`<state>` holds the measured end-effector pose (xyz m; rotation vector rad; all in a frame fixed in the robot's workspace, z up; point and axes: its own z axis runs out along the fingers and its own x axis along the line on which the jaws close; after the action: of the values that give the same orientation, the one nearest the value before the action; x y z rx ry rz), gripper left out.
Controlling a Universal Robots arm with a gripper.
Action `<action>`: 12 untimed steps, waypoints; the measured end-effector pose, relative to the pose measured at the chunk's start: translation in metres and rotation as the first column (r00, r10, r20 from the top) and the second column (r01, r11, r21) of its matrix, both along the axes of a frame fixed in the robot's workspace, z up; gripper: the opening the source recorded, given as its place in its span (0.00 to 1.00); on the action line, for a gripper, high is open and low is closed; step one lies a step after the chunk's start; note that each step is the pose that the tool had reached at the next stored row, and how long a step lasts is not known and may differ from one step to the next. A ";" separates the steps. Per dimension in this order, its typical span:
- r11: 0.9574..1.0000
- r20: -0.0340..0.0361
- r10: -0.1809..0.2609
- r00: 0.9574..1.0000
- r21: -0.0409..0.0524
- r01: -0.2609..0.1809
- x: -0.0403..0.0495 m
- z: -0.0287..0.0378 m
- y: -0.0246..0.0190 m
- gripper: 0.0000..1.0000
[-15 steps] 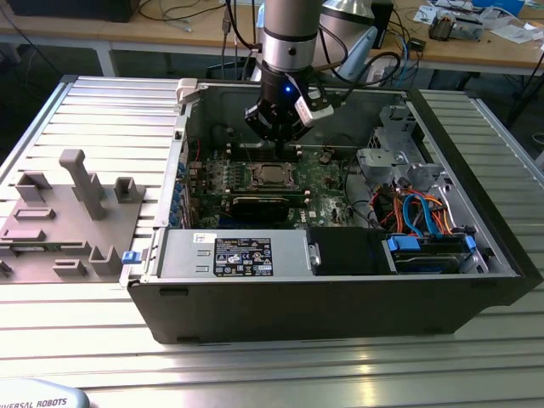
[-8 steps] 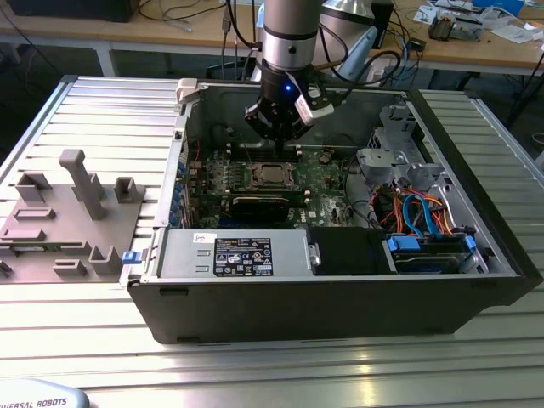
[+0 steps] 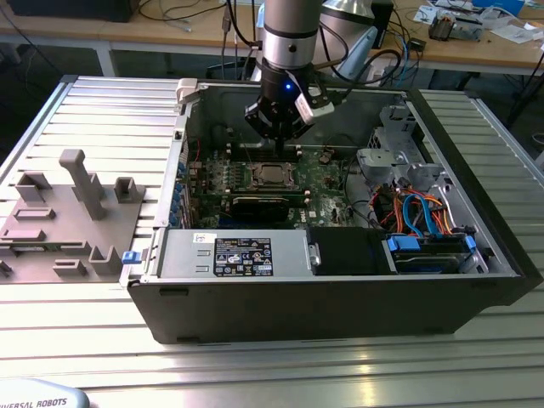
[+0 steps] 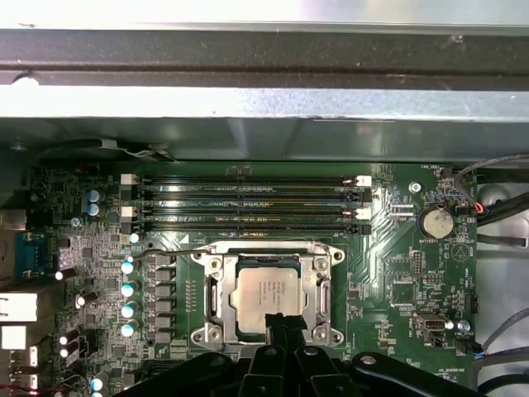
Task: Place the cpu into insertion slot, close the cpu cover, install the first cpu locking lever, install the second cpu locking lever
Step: 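Install the first cpu locking lever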
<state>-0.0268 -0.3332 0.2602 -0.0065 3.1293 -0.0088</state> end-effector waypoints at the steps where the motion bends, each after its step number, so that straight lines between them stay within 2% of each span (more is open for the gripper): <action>1: 1.000 0.000 0.000 1.000 0.000 0.000 0.0000 0.0002 0.0000 0.11; 12: 1.000 0.000 0.000 1.000 0.000 0.000 0.0000 0.0038 0.0000 0.11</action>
<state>-0.0269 -0.3332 0.2639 -0.0065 3.1294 -0.0089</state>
